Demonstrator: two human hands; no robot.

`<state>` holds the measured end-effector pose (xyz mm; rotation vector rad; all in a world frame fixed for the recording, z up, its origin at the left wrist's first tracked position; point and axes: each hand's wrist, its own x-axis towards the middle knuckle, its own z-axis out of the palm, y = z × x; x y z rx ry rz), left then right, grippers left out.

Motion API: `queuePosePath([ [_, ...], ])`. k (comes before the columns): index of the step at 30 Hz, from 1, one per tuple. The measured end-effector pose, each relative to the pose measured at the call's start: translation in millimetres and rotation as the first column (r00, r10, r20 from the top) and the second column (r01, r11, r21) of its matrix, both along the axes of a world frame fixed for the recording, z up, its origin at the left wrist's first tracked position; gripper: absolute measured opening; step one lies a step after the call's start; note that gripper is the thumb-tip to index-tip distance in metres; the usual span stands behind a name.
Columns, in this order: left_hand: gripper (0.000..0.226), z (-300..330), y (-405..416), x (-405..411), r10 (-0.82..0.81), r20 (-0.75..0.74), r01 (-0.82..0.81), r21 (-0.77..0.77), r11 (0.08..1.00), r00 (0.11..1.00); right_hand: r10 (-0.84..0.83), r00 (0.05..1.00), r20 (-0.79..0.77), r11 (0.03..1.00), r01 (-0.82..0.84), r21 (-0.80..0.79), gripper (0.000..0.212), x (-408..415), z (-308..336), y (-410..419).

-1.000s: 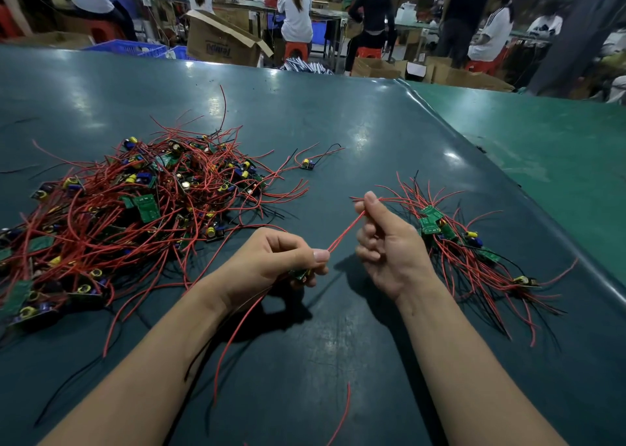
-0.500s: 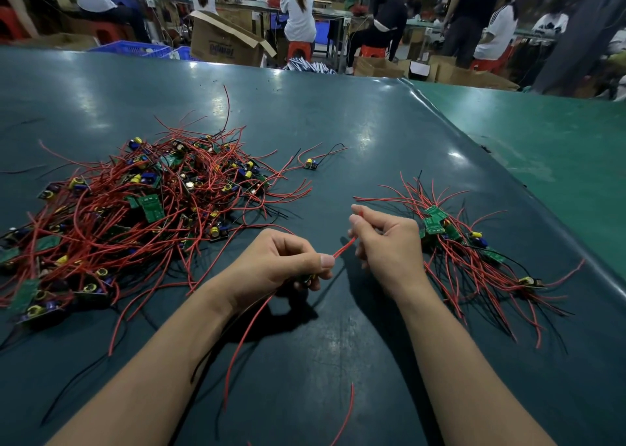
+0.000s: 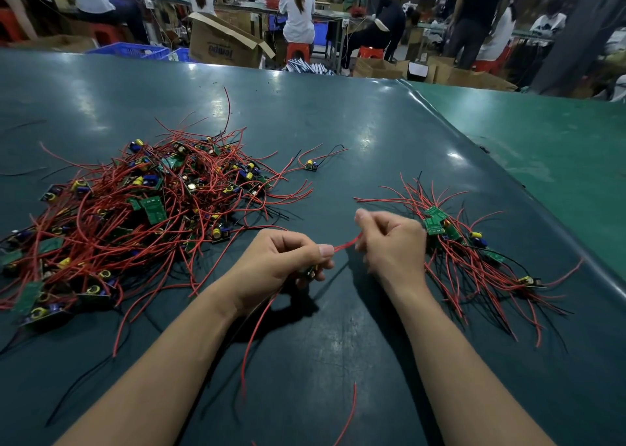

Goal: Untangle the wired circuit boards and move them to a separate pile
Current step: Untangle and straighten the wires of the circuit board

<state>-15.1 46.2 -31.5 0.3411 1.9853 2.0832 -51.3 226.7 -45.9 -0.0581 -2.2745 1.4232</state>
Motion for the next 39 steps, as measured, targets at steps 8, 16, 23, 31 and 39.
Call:
queuePosePath([
  [8,0.027,-3.1,5.6,-3.3,0.145,-0.028,-0.141,0.091,0.986,0.989,0.520,0.811,0.270,0.750,-0.281,-0.599,0.039,25.4,17.4,-11.3],
  [16,0.022,-0.7,3.8,-1.3,-0.017,-0.042,0.017,0.001,1.000,0.999,0.345,0.927,0.144,0.644,-0.123,-0.755,0.020,15.1,19.0,-4.7],
  [23,0.022,0.0,0.6,2.3,-0.071,-0.052,0.072,0.016,0.997,0.996,0.214,0.970,0.116,0.490,-0.004,-0.872,0.028,8.9,22.2,1.5],
  [31,0.022,-5.1,-0.1,-0.6,0.188,-0.150,-0.166,0.147,0.975,0.971,0.715,0.591,0.373,0.695,-0.546,-0.467,0.034,40.9,17.4,-10.4],
  [39,0.027,-3.7,-11.5,-5.8,0.491,-0.320,-0.457,0.180,0.871,0.810,0.498,0.843,0.202,0.818,-0.380,-0.432,0.021,45.6,22.9,-17.1],
])
